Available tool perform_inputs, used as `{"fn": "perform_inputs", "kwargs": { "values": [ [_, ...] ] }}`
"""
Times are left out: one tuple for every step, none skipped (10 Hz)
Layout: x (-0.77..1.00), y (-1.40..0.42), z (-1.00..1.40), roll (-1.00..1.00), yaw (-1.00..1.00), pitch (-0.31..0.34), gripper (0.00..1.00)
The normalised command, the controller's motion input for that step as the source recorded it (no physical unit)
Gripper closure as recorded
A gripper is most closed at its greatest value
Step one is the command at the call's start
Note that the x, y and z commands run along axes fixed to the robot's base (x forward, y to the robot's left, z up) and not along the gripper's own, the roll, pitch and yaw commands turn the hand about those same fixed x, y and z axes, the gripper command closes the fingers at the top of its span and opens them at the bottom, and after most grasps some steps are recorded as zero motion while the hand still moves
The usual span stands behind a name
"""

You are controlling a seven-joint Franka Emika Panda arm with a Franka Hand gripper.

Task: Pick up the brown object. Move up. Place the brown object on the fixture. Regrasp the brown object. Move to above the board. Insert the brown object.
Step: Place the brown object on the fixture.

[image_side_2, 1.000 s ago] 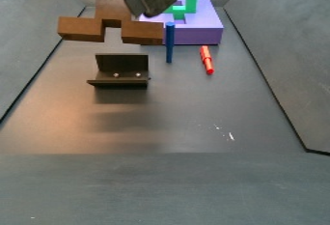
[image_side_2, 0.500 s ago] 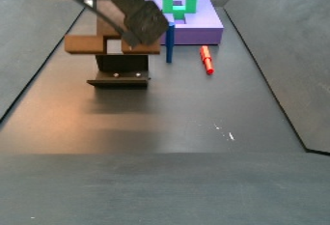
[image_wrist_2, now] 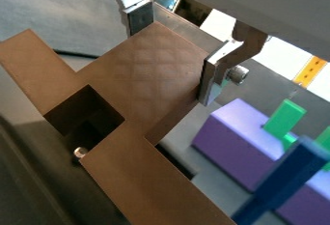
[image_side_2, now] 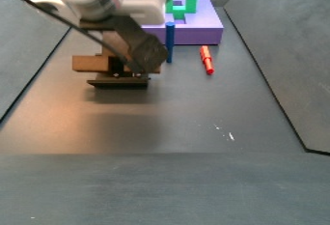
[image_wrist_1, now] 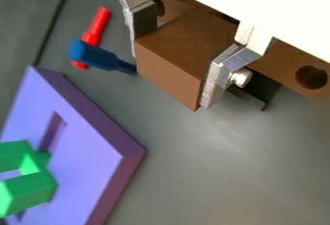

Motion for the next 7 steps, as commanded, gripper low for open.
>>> {"fn": "perform_inputs", "kwargs": {
  "values": [
    [0.07, 0.00, -0.36, 0.07, 0.00, -0.094, 1.00],
    [0.00, 0.01, -0.31, 0.09, 0.04, 0.000, 1.00],
    [0.00, 0.03, -0.29, 0.11, 0.01, 0.000, 1.00],
    [0.00, 0.05, -0.29, 0.03, 0.00, 0.000, 1.00],
    [0.00, 0.07, -0.28, 0.00, 0.00, 0.000, 1.00],
    [-0.01, 0.04, -0.25, 0.02, 0.00, 0.000, 1.00],
    [0.00, 0.00, 0.00, 0.00, 0.00, 0.000, 1.00]
  ]
}}
